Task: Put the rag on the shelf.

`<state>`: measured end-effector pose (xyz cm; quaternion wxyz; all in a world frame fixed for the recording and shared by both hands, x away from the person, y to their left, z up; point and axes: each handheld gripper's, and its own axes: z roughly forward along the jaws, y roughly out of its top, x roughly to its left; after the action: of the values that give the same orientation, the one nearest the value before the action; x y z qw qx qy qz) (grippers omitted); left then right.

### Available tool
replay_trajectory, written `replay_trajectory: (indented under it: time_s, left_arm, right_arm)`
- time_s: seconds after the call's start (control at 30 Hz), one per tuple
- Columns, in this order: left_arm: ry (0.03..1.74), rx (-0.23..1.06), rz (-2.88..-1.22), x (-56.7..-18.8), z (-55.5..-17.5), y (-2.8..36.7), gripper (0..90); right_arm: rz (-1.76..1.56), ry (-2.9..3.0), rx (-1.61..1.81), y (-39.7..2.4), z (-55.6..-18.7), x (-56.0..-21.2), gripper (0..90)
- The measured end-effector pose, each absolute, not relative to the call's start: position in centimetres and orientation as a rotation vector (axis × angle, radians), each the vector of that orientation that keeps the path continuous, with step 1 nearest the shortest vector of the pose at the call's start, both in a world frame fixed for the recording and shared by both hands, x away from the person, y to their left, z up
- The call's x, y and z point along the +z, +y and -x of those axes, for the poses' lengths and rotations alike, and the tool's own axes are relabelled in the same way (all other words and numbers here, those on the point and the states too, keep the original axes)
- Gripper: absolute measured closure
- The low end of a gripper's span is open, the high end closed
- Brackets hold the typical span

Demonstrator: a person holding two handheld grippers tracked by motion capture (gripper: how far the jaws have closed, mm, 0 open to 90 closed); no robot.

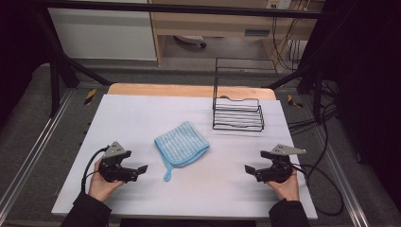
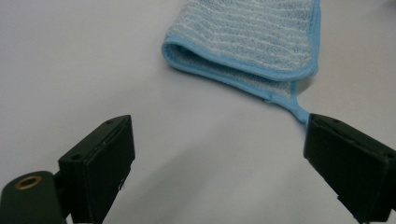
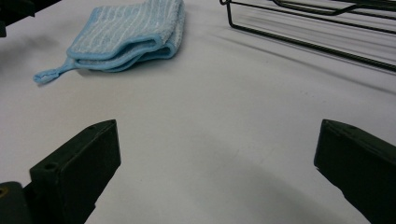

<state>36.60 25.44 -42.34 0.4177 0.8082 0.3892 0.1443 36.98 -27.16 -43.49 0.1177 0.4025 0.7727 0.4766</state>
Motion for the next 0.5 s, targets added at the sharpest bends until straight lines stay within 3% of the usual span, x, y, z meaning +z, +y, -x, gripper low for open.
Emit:
replay_trajectory:
  time_s: [0.5]
  left_arm:
    - [0.91,0.349,-2.12,-41.3,-37.0,20.6,13.6]
  right_arm:
    - [-1.174,2.27,1.38,-27.1,-37.0,-43.6,1.2]
